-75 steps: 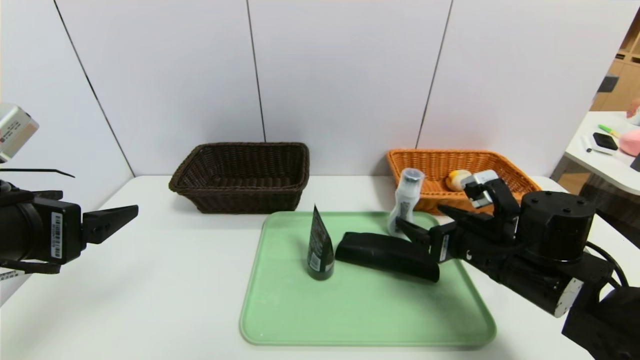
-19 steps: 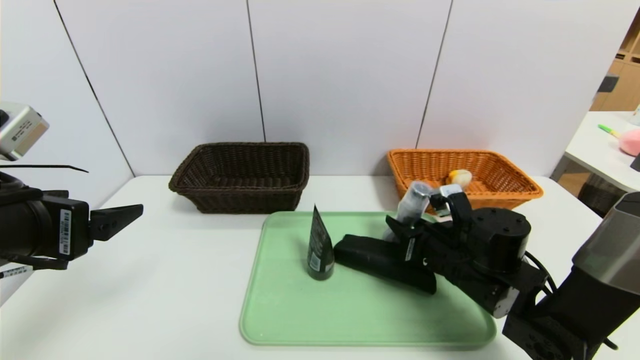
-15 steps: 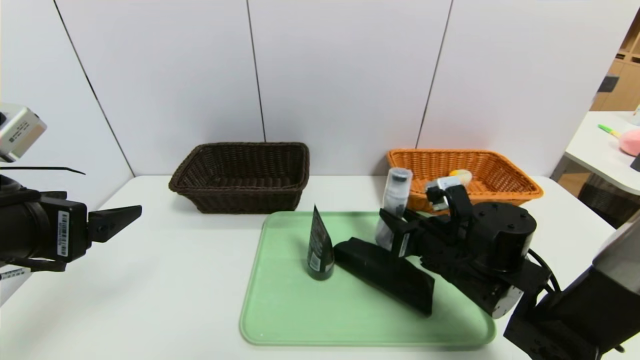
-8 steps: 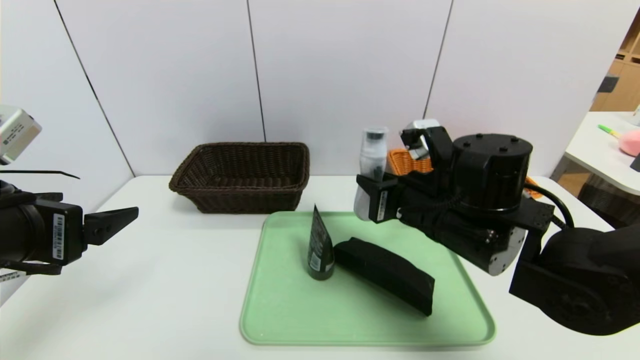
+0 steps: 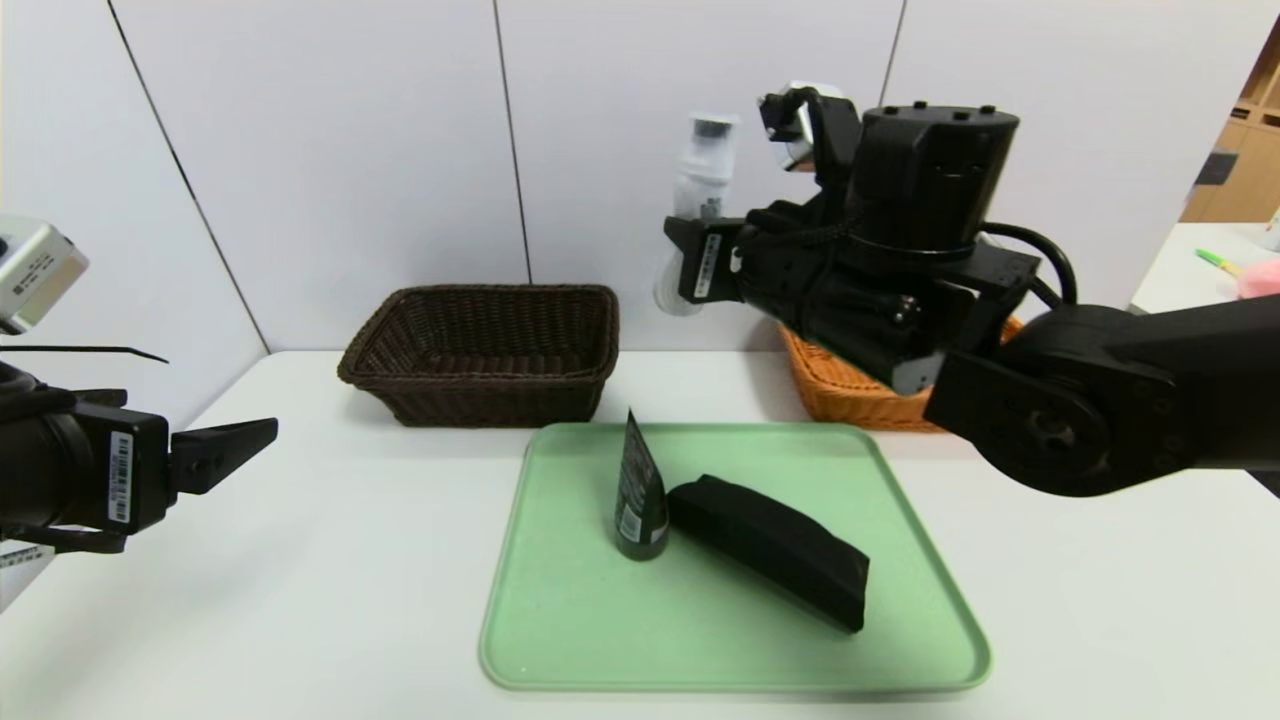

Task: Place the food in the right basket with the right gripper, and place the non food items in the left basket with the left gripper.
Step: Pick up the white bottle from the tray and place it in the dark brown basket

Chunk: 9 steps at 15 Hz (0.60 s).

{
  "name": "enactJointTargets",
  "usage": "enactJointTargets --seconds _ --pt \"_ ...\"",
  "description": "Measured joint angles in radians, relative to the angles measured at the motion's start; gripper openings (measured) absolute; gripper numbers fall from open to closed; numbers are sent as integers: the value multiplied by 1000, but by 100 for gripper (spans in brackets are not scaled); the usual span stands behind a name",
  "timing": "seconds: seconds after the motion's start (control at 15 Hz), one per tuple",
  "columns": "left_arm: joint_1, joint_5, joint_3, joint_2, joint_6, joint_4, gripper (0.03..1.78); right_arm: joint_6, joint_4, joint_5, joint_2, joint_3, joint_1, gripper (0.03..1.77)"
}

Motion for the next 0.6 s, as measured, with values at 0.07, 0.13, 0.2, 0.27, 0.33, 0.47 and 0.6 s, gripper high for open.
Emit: enactJointTargets --seconds 0.07,0.13,0.2,0.27,0.33,0.47,0.6 --pt "0 0 1 0 -1 0 169 0 24 1 36 -59 2 53" --pt "0 0 3 0 -4 0 169 1 41 2 70 -110 6 53" --pt "0 0 4 -1 -6 -1 169 2 51 3 105 -159 11 53" --pt "0 1 8 -1 -8 -3 169 3 55 4 144 -212 17 53" --pt "0 1 10 -3 -9 -3 169 4 59 7 180 -264 22 53" --pt "0 1 16 -5 -9 -3 169 7 77 13 256 -380 34 53" --pt "0 1 19 -7 -9 -1 169 11 114 15 330 -500 44 53"
